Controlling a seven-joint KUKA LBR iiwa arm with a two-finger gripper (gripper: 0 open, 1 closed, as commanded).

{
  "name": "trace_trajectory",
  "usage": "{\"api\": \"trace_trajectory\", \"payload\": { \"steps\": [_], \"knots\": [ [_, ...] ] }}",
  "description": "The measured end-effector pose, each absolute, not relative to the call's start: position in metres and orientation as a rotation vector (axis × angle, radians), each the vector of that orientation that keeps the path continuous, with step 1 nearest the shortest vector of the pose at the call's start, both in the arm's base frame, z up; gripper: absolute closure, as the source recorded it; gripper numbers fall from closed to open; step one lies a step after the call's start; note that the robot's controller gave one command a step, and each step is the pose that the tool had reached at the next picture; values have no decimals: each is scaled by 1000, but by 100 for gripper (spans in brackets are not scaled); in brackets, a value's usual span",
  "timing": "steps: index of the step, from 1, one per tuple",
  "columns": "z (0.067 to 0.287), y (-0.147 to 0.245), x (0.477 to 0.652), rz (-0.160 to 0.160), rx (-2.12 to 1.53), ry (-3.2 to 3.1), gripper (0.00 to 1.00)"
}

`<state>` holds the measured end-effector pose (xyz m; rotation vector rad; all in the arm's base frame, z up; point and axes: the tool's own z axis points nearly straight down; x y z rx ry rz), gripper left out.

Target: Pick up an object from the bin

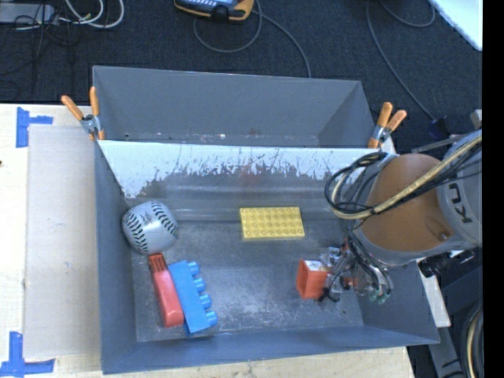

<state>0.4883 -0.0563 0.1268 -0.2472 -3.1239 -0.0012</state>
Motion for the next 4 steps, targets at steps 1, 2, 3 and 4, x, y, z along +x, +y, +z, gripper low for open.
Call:
{"api": "trace_trajectory", "payload": {
  "steps": [1,2,3,4],
  "knots": [
    [115,-58,500,0,-184,-3132,0],
    [119,-64,497,-2,-272,-3122,0],
    [79,-54,518,0,-269,-3125,0],
    [61,-58,513,-2,-349,-3112,100]
  ]
}}
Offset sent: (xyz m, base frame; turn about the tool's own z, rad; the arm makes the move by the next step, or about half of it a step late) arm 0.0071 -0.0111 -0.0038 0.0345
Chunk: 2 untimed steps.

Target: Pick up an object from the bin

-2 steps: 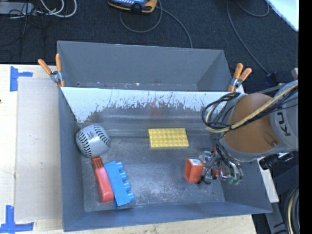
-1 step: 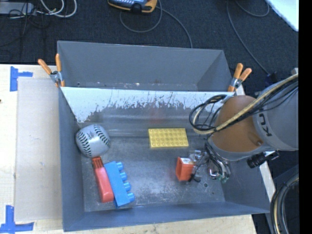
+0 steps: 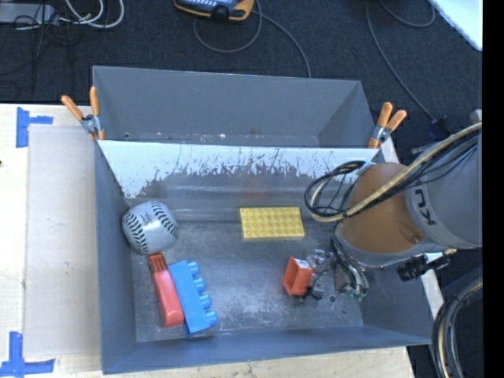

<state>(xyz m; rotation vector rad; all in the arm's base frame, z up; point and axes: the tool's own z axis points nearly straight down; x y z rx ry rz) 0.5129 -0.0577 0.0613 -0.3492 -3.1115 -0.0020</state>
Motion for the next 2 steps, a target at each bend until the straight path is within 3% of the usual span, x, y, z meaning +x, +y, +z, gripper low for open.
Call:
{"api": "trace_trajectory", "payload": {
  "steps": [2],
  "knots": [
    [71,-59,510,-3,-364,-3106,100]
  ]
}}
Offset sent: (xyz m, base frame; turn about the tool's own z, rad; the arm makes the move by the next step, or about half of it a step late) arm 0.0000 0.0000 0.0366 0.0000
